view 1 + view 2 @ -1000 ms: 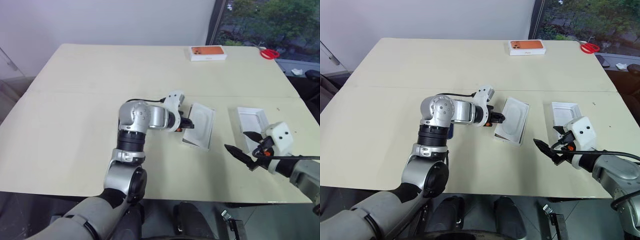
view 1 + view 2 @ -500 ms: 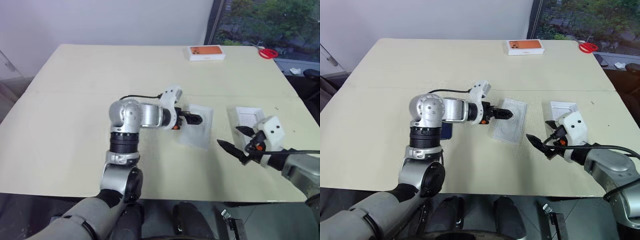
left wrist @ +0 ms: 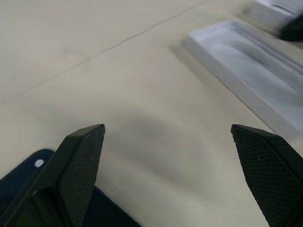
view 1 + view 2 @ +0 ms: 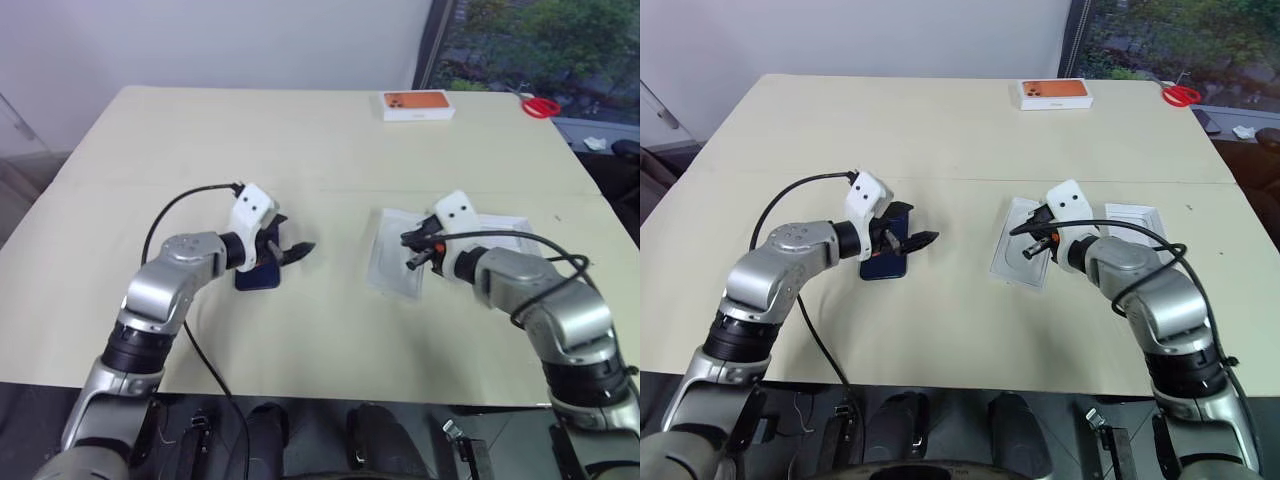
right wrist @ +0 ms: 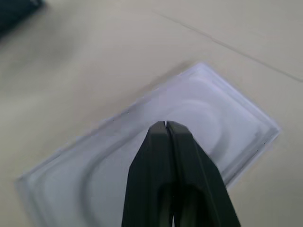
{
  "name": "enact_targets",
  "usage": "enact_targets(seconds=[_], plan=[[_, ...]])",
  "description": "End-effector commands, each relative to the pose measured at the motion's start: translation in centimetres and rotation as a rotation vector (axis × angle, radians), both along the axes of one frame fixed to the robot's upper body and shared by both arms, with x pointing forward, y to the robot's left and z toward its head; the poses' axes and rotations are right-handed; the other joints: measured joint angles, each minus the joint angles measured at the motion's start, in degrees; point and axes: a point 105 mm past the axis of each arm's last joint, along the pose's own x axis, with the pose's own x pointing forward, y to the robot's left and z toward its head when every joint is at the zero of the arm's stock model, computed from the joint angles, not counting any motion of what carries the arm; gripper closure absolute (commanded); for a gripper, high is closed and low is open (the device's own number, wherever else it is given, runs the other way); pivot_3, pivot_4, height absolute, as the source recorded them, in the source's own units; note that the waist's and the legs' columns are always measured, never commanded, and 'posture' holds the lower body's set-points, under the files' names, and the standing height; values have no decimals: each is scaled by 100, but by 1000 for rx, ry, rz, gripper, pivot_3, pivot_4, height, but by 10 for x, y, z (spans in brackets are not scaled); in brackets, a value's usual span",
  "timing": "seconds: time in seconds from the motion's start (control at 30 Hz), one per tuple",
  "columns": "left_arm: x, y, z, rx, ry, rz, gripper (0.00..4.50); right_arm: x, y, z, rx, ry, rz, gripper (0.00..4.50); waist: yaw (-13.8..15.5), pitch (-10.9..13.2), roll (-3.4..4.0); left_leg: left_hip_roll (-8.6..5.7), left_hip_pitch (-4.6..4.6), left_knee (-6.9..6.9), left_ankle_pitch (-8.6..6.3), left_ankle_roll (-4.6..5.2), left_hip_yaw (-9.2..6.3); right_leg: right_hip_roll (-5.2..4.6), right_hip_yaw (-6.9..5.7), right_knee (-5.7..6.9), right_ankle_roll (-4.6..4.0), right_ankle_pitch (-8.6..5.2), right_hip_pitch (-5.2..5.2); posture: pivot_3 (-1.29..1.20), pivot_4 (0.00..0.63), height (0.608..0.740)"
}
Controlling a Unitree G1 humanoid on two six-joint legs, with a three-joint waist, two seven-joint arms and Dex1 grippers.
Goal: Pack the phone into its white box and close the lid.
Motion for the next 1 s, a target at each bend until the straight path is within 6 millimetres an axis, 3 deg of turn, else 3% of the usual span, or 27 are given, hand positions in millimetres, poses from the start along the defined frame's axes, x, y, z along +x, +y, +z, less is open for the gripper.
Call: enact_targets(seconds=[0.03,0.3,0.5,0.67,0.83,1.0], plan=[[-18,5,12,33,-115,-115,0,18,-6,-1,-44,-6,-75,4436,-29,0,0,0,0,-1,-1,2,0,1,0,1,0,0,0,0,150,740],[-39,11,10,-7,-94,-180,0,47,-8,-14,-81,1,-148,4436,-42,0,1,4,0,0,-4,7,3,4,2,7,0,0,-5,0,150,740],[-47,4,12,-38,-88,-208,0,52,-6,-23,-97,3,-154,4436,-52,0,1,6,1,1,-6,12,4,5,3,9,1,0,-5,0,150,740],[-45,4,10,-26,-89,-205,0,40,-1,-14,-79,-11,-79,4436,-52,0,2,6,4,0,-7,12,3,8,3,12,1,0,-5,0,150,740],[-44,5,10,-25,-88,-208,0,10,5,0,-116,-16,96,4436,-34,1,3,6,0,0,-8,14,2,6,2,10,1,0,-6,0,150,740],[-42,6,11,-28,-88,-206,0,-15,5,-1,-186,31,220,4436,-53,1,3,7,3,-1,-8,15,0,11,1,11,1,0,-4,0,150,740]])
